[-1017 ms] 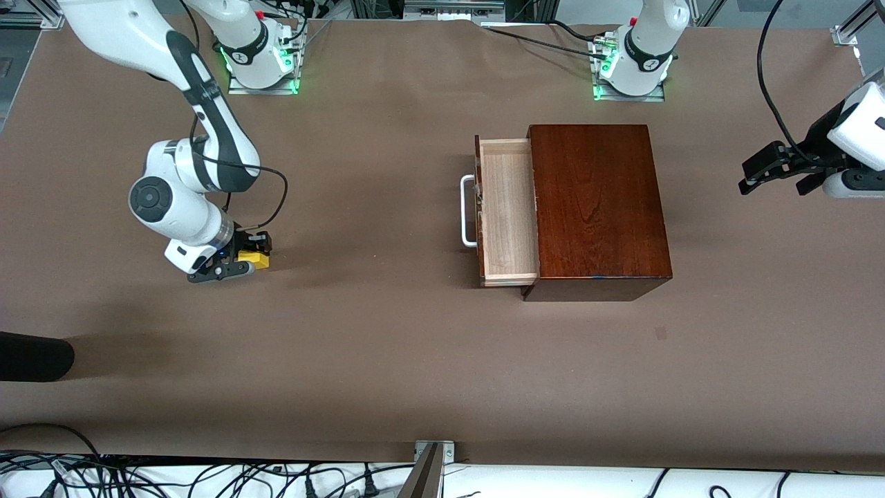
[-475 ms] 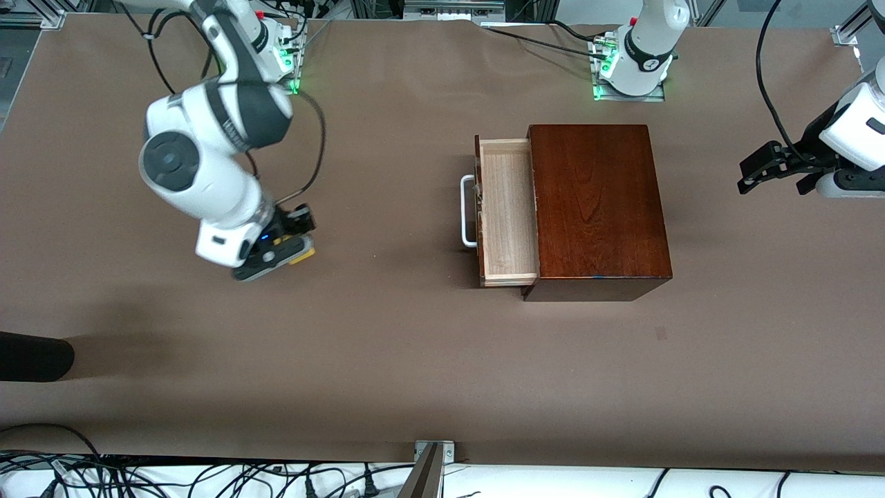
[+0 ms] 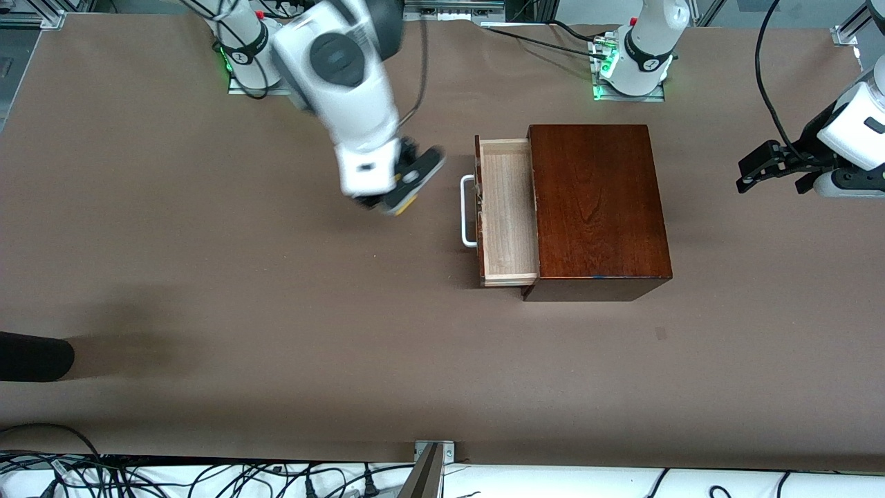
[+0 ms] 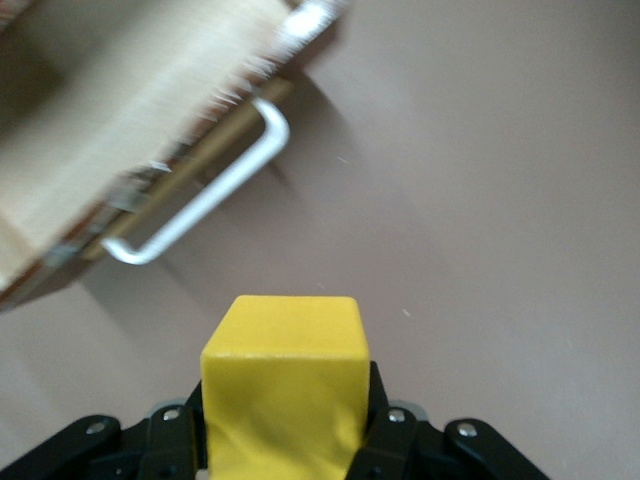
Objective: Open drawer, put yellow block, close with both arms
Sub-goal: 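Carry the yellow cube with the right gripper over the open drawer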
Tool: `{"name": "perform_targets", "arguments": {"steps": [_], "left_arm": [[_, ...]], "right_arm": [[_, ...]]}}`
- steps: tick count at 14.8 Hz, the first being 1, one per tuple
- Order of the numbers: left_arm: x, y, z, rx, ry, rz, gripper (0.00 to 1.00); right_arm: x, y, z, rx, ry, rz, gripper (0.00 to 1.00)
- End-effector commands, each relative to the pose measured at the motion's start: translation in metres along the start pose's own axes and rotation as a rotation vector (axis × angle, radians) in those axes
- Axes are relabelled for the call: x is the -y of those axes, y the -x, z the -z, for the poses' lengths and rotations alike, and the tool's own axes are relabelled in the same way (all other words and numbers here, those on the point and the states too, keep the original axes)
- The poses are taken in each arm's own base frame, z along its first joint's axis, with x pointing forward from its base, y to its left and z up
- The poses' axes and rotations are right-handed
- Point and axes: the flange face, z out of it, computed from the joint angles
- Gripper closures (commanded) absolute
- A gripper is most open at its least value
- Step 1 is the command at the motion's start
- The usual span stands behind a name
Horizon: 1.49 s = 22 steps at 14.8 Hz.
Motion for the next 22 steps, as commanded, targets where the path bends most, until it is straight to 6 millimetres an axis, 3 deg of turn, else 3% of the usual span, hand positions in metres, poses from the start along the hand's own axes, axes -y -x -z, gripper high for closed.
{"name": "perform_targets", "arguments": {"steps": [1,4,6,9,17,22], "left_arm": [[0.001,0.004,0.009,-0.004,-0.02,-0.024,0.0],[0.001,0.004,0.009,-0.003,-0.018,-0.024,0.0],[0.001,0.004,0.009,-0.003,-0.018,-0.024,0.0],[0.0,0.004,0.009,-0.003,-0.018,-0.025,0.0],[0.0,0.004,0.009,-0.003,-0.018,-0.025,0.0],[-0.001,0.004,0.009,-0.003,-0.018,-0.027,0.0]], "right_arm": [[0.056,-0.036,0.006,-0.031,0.018,0.197,1.0],[0.118,-0.065,-0.006,-0.057,0.06,0.357,1.0],[0.156,-0.075,-0.028,-0.047,0.081,0.44,1.0],[0.185,-0.079,-0.059,-0.024,0.113,0.554,1.0],[0.191,-0.082,-0.119,0.041,0.129,0.688,1.0],[0.189,-0.083,-0.142,0.061,0.148,0.714,1.0]]}}
